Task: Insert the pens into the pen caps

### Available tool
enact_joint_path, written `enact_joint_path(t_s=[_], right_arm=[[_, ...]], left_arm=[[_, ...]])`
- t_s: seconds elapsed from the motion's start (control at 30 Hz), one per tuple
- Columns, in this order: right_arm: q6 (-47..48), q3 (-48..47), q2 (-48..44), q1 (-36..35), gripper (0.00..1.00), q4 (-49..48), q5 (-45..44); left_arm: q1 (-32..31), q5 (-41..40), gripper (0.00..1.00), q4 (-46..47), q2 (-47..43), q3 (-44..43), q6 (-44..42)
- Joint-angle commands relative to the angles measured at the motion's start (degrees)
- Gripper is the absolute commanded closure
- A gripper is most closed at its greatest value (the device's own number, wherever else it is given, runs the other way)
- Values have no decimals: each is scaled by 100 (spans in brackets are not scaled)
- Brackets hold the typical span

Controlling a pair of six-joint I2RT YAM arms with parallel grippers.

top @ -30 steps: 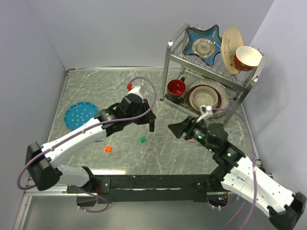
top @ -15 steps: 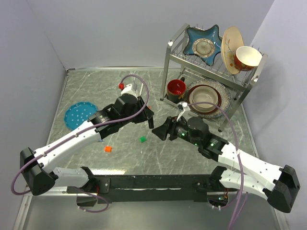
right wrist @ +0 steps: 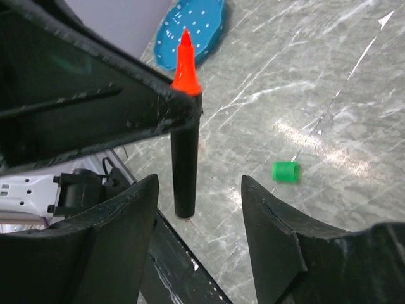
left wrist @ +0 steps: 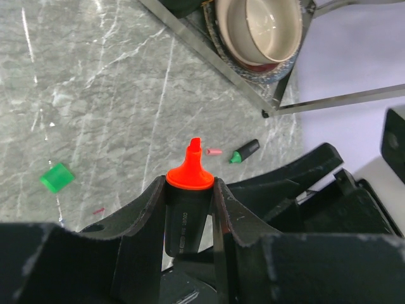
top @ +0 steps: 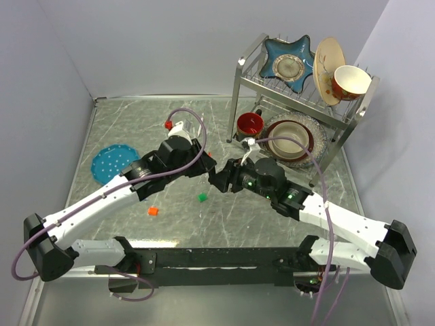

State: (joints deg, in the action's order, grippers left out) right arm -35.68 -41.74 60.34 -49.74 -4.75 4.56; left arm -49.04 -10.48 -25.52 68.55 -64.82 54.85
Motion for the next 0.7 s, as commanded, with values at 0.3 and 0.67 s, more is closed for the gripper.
enact_joint_path(t_s=[0.3,0.67], right_arm=[[52,-467,400,-45,67,-404,1],[-35,-134,181,-63,100,-526,-245]], left_arm=[[17,354,99,355,-299,259,140],[17,-57,22,-75,-343,-100,104]])
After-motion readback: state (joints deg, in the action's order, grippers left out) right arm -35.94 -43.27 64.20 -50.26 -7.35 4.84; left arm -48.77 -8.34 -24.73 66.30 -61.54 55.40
